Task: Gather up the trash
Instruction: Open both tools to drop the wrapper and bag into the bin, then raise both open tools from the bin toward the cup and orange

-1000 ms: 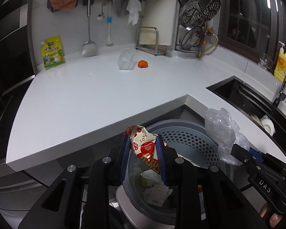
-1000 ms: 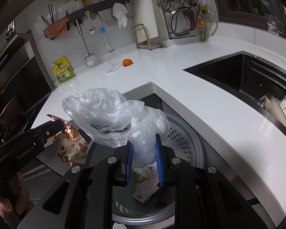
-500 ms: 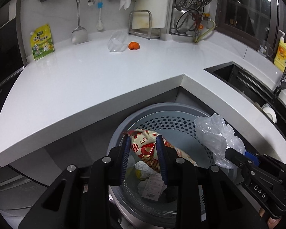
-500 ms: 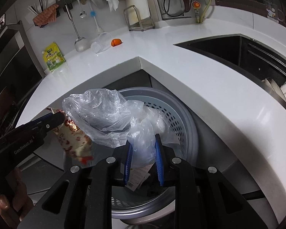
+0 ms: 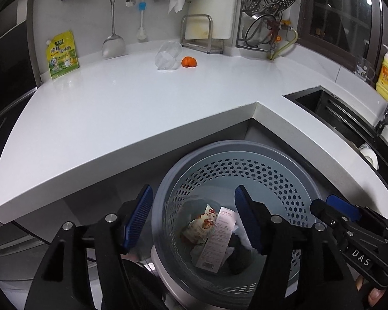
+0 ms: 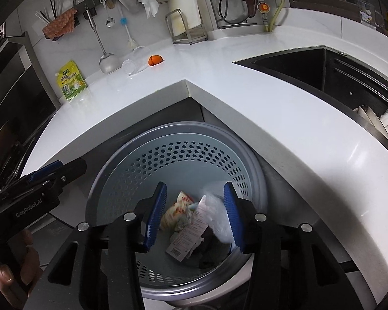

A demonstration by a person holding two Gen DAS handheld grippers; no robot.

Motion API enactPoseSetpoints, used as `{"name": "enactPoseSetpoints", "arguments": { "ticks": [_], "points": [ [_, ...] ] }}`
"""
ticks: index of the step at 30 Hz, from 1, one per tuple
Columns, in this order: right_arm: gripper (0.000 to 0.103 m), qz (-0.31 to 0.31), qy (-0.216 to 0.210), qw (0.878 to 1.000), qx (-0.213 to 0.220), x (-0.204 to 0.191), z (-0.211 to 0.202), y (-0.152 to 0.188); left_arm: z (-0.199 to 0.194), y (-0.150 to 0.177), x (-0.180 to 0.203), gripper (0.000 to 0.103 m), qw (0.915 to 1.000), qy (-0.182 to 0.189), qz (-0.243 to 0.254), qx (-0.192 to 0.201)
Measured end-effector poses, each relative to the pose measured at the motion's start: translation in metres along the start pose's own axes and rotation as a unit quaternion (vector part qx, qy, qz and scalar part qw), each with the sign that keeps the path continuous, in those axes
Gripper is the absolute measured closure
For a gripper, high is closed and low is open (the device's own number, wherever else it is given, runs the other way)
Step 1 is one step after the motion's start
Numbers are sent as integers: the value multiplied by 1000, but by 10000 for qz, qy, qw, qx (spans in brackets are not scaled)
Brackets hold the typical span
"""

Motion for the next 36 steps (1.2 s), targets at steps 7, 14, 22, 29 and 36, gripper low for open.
{"name": "enactPoseSetpoints", "arguments": {
  "ticks": [7,14,22,29,36],
  "points": [
    [52,67,-24,9999,120,1,-6,-3,-3,-1,-4,31,10000,31,-55,45],
    [44,116,-73,9998,115,0,-6,-3,-10,-5,-9,25,9998,33,-141,147],
    [37,47,-31,9999,112,-2,-7,-4,-19,-10,-14,13,9996,2,-132,260],
    [31,-14,-29,9997,224,-7,-13,-14,-35,-24,-23,7,9989,-32,-134,450],
    [27,-208,-148,9984,509,-23,-24,-44,-50,-49,-39,7,9974,37,-312,650]
  ]
}}
Point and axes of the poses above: each gripper's, at about its wrist camera, not at the fingertips, and z roughly the way its jaws point, x to its right, y to its underside, the point moved 8 cm from there along z, roughly the way its jaws point, and after that the axes turned 7 degrees about y, right-handed, at the moved point
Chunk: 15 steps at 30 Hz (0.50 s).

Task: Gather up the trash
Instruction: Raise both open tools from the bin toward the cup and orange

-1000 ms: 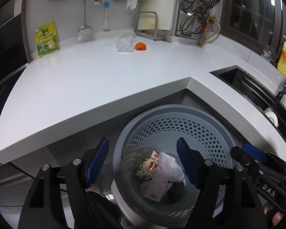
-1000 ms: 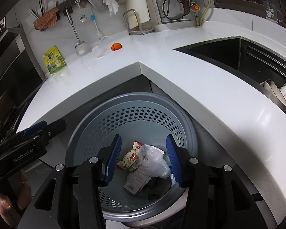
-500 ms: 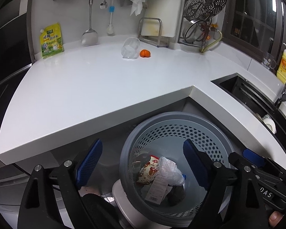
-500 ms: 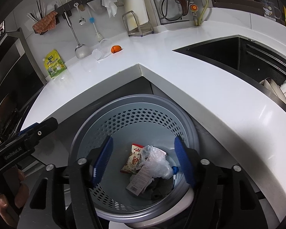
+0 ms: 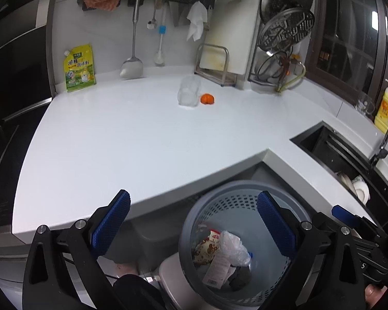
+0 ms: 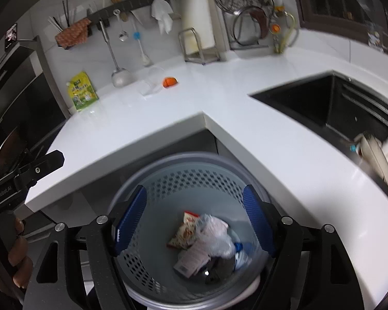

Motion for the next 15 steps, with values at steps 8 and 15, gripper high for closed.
{"name": "enactPoseSetpoints", "arguments": {
  "ticks": [8,15],
  "points": [
    [26,-187,-40,9996,210,-11,9,-40,-1,-36,-24,7,9995,-178,-66,249],
    [26,-328,37,9990,292,-17,33,-72,12,-66,-49,7,9984,-411,-70,386]
  ]
}}
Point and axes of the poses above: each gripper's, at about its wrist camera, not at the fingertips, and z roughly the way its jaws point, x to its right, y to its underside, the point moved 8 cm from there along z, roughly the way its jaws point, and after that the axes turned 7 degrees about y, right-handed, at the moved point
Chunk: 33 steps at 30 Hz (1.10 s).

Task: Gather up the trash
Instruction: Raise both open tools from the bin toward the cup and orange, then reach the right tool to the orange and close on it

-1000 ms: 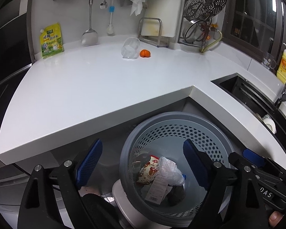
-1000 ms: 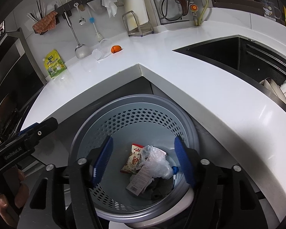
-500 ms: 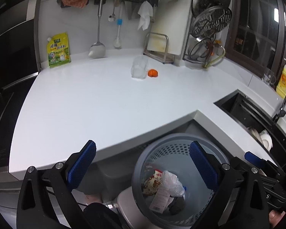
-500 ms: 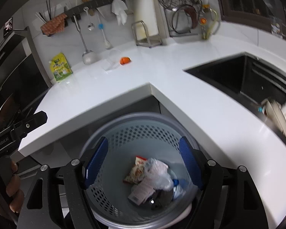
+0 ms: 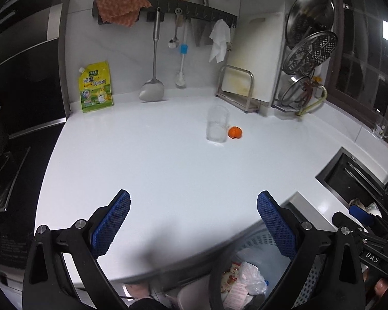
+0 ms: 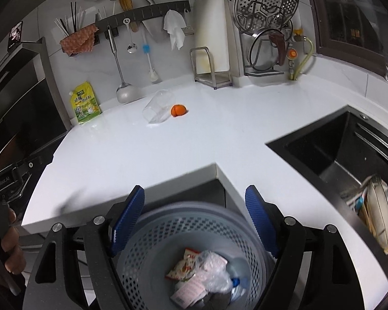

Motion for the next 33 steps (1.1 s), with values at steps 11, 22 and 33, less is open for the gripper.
{"name": "enactPoseSetpoints", "arguments": {
  "ticks": [11,22,33],
  "points": [
    [26,-163,-139,9997,-67,-8,48,-47,51,-29,-21,7,9998,-84,-111,-172],
    [26,-139,-365,9986,-369,-12,110,-87,109,-55,-17,7,9992,38,-157,-364],
    [26,-503,-356,9958,-676,-37,181,-120,156,-81,-26,7,9990,-12,-34,-455]
  ]
}}
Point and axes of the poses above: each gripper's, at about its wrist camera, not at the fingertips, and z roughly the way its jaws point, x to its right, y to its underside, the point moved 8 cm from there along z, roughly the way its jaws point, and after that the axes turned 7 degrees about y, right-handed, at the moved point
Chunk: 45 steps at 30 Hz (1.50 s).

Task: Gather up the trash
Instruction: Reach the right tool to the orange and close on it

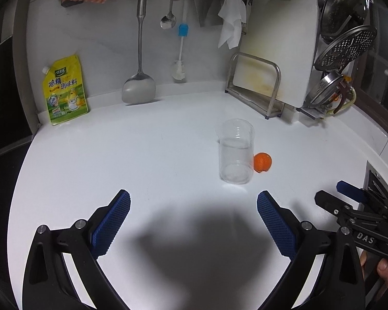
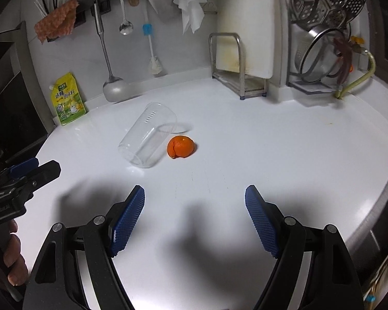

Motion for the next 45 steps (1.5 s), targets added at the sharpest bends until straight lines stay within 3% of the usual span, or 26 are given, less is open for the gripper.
{"name": "enactPoseSetpoints", "arguments": {
  "ticks": [5,12,18,31,33,35,36,38,41,45],
  "points": [
    [27,114,-134,9994,-299,-6,34,-15,15,-7,-7,7,9999,46,-111,-69],
    [27,-69,19,9988,-490,-14,67,-29,23,-12,-7,7,9997,-176,172,7],
    [27,-161,37,9975,-684,-18,90,-36,29,-10,-9,7,9999,-18,102,-96],
    [27,-484,197,9957,-771,-25,114,-42,31,-9,-8,7,9999,9,111,-120],
    [32,-507,167,9956,-769,-26,115,-43,32,-9,-6,7,9998,33,144,-145],
    [50,-536,81,9953,-802,-27,117,-43,33,-9,-2,7,9996,24,203,-169],
    [51,-542,59,9955,-777,-27,116,-43,35,-9,0,7,9996,14,232,-179],
    [66,-565,-52,9955,-760,-28,116,-42,37,-10,4,7,9995,55,247,-200],
    [78,-567,-81,9954,-764,-25,114,-42,43,-12,13,7,9993,154,233,-238],
    [80,-212,-221,9972,-686,-7,103,-43,53,-17,25,7,9992,211,202,-285]
  ]
}}
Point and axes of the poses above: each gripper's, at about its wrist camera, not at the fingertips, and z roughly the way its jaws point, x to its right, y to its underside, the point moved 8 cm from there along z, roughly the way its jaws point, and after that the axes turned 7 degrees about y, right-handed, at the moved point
